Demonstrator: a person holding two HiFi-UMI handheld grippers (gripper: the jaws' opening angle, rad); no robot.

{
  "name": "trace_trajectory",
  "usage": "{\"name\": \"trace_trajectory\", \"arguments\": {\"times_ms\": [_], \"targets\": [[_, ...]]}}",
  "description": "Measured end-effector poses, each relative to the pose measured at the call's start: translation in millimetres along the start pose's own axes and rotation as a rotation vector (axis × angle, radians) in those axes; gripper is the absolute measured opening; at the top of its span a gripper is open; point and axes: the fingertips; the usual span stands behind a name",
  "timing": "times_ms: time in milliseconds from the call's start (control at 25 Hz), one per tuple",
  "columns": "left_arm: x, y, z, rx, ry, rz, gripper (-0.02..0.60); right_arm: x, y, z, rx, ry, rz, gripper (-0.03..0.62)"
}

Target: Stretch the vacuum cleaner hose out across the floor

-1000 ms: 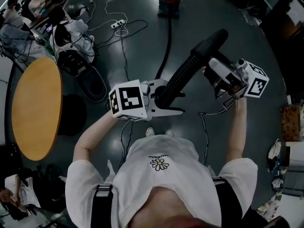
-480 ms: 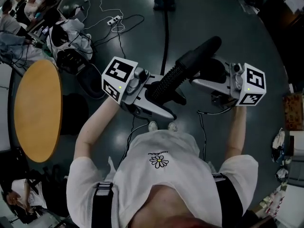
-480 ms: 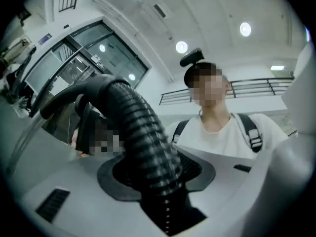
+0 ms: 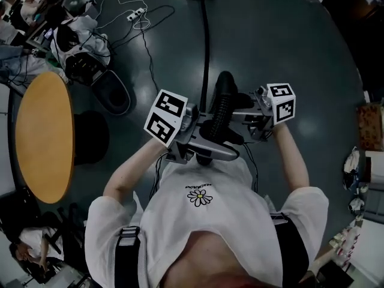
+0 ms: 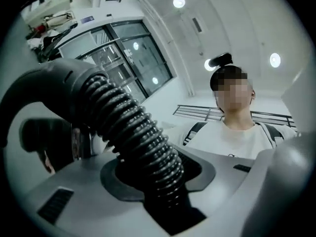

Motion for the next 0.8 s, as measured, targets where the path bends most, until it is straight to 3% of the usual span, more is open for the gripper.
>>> {"name": "trace_trajectory", "arguments": {"times_ms": [80,120,200,280,480,600,720,800], "targets": [[1.9,0.2,1.8,0.049,0.015,0.019,0.169,9.3,11.8,12.7,0.152,-0.247,-0.149,0.216],[4.6,-0.2,2.1,0.055,0.009,0.018,0.168,19.1,25.4,14.2,0.279,-0.382,-0.225,0.216],[9.4,-3.0,7.8,0.023,-0.012,0.004,0.168,51.9,61.2,15.1,0.576,-0.638,-0.343,0.218],[12.4,-6.5,16.7,-0.014,-0.021,-0.003,0.169,76.0,78.0,19.2,0.737,-0.812,-0.418,0.218],[9.3,-9.6,25.7,-0.054,-0.057,-0.037,0.168,79.2,41.0,30.9,0.641,-1.046,-0.453,0.222],[-0.9,-9.2,33.9,-0.103,-0.053,-0.063,0.168,91.7,47.8,14.1,0.711,-1.033,-0.413,0.221],[-10.9,-17.8,58.1,-0.272,-0.075,-0.103,0.166,96.7,58.1,-16.1,0.793,-1.036,-0.478,0.222],[-20.2,-29.0,81.6,-0.426,-0.094,-0.143,0.166,87.4,46.4,-33.4,0.677,-0.983,-0.46,0.221]]}}
Point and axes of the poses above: the fingertips, and each gripper's own axes: y backward along the fingers, x to its right, z out of its underside, and after that the axes turned 15 degrees about -x, right-handed
